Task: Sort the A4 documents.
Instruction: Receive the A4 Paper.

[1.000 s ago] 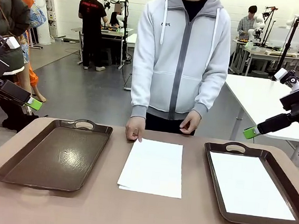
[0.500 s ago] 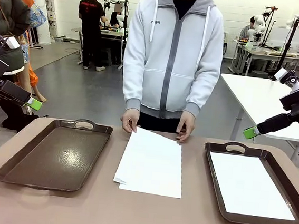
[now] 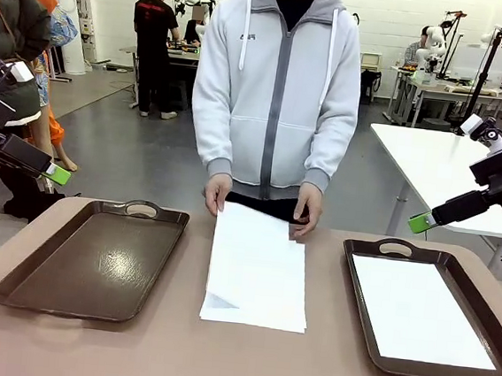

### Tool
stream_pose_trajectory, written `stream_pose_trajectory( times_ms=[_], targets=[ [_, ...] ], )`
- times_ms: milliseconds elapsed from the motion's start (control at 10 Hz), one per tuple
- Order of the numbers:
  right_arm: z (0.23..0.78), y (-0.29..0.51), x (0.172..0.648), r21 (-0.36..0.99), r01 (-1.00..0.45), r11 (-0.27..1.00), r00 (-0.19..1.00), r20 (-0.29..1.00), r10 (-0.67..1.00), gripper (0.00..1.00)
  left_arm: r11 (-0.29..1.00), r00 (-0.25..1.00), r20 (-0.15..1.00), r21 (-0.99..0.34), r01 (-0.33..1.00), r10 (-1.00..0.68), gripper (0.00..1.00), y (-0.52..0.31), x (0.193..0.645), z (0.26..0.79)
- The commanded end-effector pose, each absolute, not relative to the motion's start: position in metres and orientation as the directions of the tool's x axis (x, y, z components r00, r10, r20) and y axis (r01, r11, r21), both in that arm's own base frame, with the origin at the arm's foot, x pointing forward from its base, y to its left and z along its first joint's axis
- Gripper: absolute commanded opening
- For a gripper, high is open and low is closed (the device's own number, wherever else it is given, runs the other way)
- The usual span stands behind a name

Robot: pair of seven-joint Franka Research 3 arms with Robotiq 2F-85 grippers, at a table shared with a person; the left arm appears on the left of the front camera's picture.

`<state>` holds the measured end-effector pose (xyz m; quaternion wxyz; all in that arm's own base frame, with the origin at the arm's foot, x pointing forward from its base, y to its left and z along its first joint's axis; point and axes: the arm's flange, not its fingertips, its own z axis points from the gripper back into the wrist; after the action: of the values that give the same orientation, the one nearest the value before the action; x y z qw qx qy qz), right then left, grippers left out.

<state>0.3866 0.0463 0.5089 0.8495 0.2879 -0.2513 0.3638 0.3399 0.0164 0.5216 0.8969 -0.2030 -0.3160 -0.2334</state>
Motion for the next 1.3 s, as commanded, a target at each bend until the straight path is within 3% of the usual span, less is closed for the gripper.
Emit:
stream_pose_trajectory(
  times_ms=[0, 1200],
  targets=[
    [0.5084, 0.0484, 0.3866, 0.305, -0.767, 0.565, 0.605, 0.637, 0.478, 1.0, 0.803, 0.691, 0.664, -0.228, 0.551, -0.286, 1.0, 0.017, 0.3403, 0.5209],
    [0.5084, 0.0484, 0.3866, 0.305, -0.767, 0.565, 0.605, 0.637, 0.478, 1.0, 0.803, 0.691, 0.664, -0.228, 0.551, -0.286, 1.0, 0.017, 0.3403, 0.5209]
  ],
)
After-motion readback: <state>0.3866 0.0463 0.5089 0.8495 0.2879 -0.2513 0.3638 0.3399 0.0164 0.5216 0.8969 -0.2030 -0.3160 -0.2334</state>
